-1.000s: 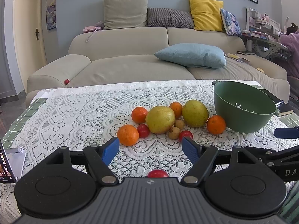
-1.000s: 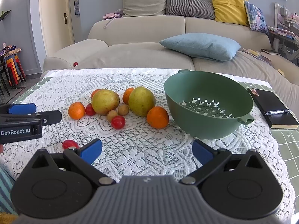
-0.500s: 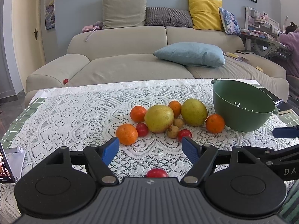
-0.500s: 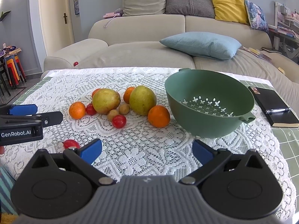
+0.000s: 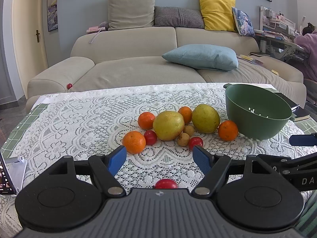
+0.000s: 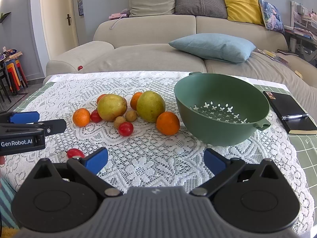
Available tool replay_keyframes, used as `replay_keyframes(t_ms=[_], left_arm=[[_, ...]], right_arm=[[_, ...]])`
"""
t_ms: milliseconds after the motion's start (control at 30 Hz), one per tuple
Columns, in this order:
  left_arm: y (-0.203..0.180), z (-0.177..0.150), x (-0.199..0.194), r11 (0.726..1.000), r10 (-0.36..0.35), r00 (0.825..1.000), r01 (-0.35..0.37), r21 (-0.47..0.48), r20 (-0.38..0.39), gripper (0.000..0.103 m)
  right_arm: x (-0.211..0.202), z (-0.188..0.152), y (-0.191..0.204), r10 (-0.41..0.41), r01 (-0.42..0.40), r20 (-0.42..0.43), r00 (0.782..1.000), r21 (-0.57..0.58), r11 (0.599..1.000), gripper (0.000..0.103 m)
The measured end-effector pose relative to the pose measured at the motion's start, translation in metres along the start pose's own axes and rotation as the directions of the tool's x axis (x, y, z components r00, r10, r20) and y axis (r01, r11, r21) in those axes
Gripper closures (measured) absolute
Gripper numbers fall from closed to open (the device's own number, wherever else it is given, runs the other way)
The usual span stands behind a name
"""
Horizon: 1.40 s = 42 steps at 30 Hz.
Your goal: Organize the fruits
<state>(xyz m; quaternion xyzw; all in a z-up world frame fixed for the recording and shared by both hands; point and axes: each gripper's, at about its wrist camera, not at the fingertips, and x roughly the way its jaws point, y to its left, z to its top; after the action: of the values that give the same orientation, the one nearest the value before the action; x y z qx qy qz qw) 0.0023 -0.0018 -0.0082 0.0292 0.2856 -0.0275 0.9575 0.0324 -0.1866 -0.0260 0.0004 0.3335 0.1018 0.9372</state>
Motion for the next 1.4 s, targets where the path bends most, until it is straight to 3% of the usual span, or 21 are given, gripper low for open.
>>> replay_keyframes(t_ms=[467, 700, 833, 1067, 1200, 1400], left_arm=[[0.0, 0.0, 0.002, 1.0, -0.004, 1.0, 0.004, 0.0, -0.003, 0.014], [0.01, 0.009, 0.015, 0.999, -0.042, 0.999, 0.042, 0.0, 0.004, 0.017], [0.018, 0.018, 0.031, 0.997, -0.076, 0.997, 0.075, -0.015, -0.014, 0.017], [0.019, 0.029, 0.057, 0.995, -0.094, 0.994, 0.095, 0.02, -0.051, 0.024], [0.017, 0.038, 0.071, 0.993, -0.108, 0.992, 0.112, 0.049, -0.066, 0.024], [0.018, 0.049, 0.098, 0.976, -0.191, 0.975, 0.201, 0.082, -0.112, 0.026]], right_arm=[[0.003, 0.002, 0.001, 0.001, -0.001, -0.002, 1.0, -0.004, 1.0, 0.004], [0.013, 0.01, 0.007, 0.049, -0.046, 0.052, 0.997, -0.053, 0.998, 0.004], [0.027, 0.022, 0.017, 0.077, -0.066, 0.079, 0.994, -0.138, 0.988, 0.017], [0.067, 0.05, 0.025, 0.112, -0.099, 0.035, 0.993, -0.275, 0.956, 0.036], [0.091, 0.066, 0.027, 0.108, -0.105, -0.01, 0.994, -0.345, 0.933, 0.038], [0.12, 0.083, 0.034, 0.091, -0.117, -0.078, 0.993, -0.485, 0.866, 0.038]])
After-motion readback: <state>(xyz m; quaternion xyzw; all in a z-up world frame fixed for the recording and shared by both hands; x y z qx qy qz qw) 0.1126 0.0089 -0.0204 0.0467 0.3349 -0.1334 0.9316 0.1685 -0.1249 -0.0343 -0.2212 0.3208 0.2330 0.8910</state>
